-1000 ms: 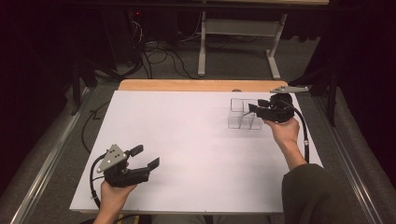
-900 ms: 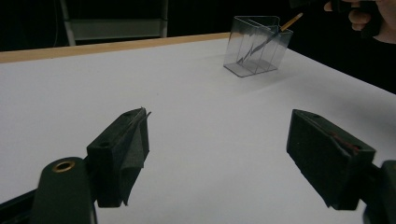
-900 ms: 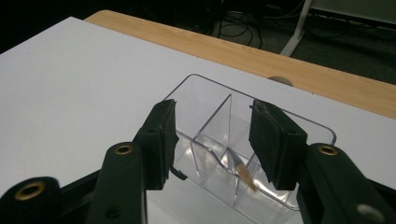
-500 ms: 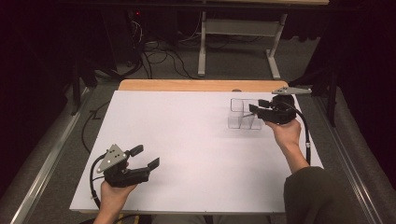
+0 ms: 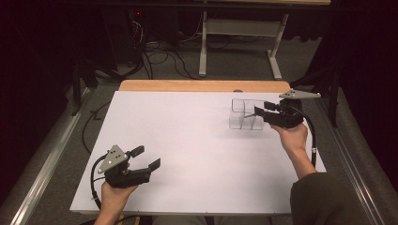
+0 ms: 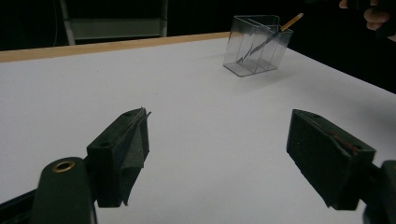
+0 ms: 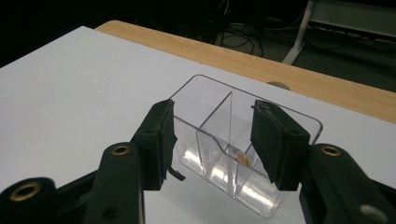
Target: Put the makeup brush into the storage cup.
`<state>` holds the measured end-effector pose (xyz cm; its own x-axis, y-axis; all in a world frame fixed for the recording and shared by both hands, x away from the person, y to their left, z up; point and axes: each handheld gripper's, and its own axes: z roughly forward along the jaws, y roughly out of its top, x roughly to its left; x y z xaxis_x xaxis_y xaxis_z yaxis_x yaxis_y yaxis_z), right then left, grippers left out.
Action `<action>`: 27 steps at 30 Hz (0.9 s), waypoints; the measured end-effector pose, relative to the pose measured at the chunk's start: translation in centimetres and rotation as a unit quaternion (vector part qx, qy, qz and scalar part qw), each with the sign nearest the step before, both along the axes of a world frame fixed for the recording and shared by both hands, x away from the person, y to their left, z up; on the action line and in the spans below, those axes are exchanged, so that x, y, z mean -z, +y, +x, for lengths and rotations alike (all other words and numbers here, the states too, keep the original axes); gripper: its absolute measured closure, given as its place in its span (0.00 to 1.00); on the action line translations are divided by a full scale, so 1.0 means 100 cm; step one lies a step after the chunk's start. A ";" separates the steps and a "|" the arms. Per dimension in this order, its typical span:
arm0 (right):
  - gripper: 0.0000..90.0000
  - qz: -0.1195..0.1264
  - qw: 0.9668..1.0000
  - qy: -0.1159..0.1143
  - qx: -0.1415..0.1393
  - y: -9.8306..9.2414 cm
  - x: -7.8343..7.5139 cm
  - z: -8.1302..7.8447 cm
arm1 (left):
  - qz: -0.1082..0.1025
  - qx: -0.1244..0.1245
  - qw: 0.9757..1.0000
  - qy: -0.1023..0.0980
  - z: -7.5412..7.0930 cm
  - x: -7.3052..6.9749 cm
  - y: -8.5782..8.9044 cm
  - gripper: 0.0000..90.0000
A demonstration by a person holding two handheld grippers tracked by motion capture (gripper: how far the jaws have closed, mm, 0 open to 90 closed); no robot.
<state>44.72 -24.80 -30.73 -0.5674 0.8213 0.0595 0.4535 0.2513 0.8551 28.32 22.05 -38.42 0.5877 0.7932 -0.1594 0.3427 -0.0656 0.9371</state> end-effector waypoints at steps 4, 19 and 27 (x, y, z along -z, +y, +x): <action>0.57 0.004 1.000 0.000 0.000 -0.002 0.000 -0.002 | 0.000 0.000 1.000 0.000 0.000 0.000 0.000 0.24; 0.56 0.006 1.000 -0.002 -0.003 -0.009 0.003 -0.009 | 0.000 0.001 1.000 0.001 0.000 0.000 0.000 0.24; 0.56 0.008 1.000 -0.001 0.000 -0.013 0.004 -0.013 | 0.000 0.001 1.000 0.002 0.000 0.001 0.000 0.24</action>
<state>43.43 -26.10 -31.17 -0.5677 0.8200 0.0727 0.4525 0.2370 0.8597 28.36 22.02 -38.48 0.5887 0.7919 -0.1619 0.3459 -0.0658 0.9359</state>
